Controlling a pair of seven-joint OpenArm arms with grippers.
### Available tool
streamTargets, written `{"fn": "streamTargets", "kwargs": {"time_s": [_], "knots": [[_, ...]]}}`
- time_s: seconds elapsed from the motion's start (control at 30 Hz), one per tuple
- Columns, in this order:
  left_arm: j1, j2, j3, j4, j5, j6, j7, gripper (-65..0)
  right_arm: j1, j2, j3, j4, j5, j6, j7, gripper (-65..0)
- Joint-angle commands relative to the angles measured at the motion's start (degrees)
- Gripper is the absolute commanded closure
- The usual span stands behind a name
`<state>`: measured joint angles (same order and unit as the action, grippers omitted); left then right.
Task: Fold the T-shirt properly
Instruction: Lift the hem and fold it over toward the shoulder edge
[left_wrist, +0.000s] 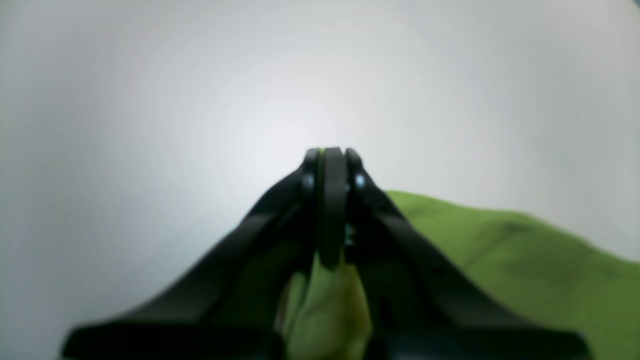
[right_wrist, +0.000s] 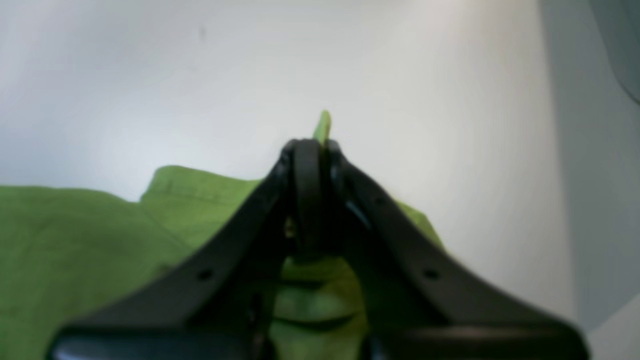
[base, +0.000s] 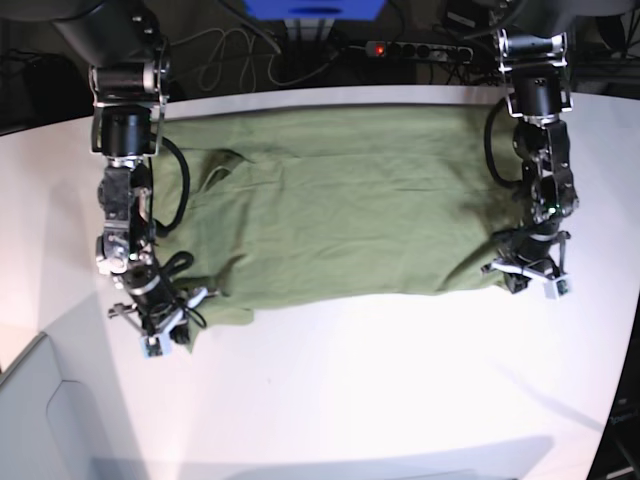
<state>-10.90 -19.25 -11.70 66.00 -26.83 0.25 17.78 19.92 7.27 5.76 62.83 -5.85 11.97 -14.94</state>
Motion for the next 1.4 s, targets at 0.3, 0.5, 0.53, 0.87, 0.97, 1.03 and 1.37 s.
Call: {"fn": "streamTargets", "kwargs": {"time_s": [0.3, 0.5, 0.53, 0.87, 0.97, 1.03, 1.37], "knots": [[5.3, -0.8, -1.8, 11.0, -0.5, -0.2, -1.7, 0.0, -2.9, 0.4, 0.4, 6.8, 0.4, 0.2, 1.6, -0.1], [6.6, -0.5, -4.1, 11.0, -0.5, -0.2, -1.8, 0.0, -5.4, 0.4, 1.4, 9.0, 0.4, 0.3, 1.7, -0.1], [6.9, 0.0, -5.1, 11.1, -0.5, -0.3, -1.8, 0.0, -5.5, 0.3, 2.3, 9.0, 0.4, 0.3, 1.7, -0.1], [7.2, 0.5, -7.0, 11.1, -0.5, -0.3, -1.8, 0.0, -7.8, 0.1, 6.9, 9.0, 0.5, 0.4, 1.7, -0.1], [7.2, 1.5, -7.3, 11.1, -0.5, -0.3, -1.8, 0.0, -7.9, 0.2, 6.9, 9.0, 0.5, 0.4, 1.7, -0.1], [7.6, 1.7, -7.3, 11.1, -0.5, -0.3, -1.7, 0.0, -8.4, 0.2, 6.9, 9.0, 0.5, 0.4, 1.7, -0.1], [12.3, 2.1, -7.3, 17.0, -0.5, -0.3, -1.6, 0.0, -10.9, 0.1, 6.9, 13.1, 0.5, 0.4, 1.8, -0.1]]}}
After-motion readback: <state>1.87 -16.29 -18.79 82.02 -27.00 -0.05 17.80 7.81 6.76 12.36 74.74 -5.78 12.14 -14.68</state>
